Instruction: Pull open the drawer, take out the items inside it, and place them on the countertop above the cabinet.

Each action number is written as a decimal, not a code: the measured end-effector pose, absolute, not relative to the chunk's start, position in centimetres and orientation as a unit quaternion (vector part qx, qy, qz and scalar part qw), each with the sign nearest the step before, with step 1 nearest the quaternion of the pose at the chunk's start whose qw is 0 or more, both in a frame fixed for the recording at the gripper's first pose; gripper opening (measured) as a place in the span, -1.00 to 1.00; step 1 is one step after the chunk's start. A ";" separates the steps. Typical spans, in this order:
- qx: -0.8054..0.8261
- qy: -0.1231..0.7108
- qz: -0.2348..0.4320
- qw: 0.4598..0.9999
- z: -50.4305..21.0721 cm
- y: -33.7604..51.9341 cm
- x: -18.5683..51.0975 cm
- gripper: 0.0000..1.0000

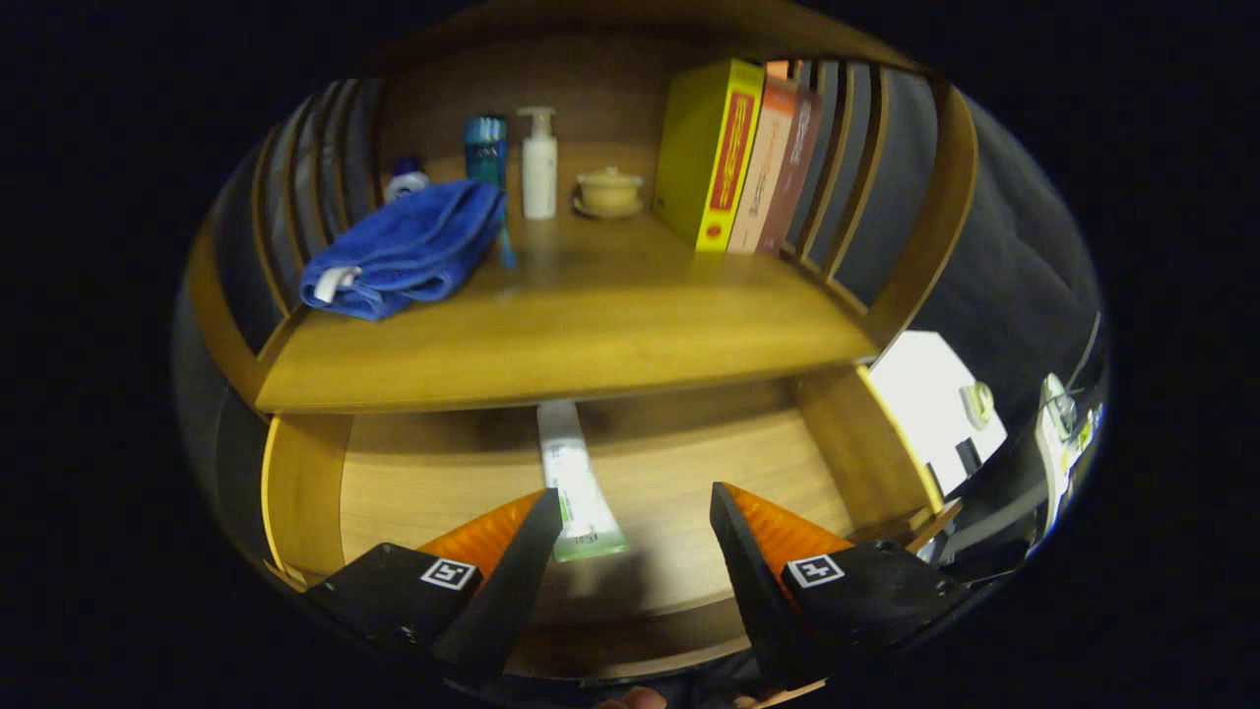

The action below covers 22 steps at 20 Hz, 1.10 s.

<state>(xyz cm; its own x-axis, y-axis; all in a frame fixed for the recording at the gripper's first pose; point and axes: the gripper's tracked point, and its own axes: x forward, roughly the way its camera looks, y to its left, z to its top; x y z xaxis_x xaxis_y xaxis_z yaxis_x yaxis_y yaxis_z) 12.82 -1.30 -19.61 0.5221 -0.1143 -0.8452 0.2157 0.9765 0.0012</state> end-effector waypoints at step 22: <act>0.047 0.653 -0.020 0.755 -28.2 2.7 15.2 0.93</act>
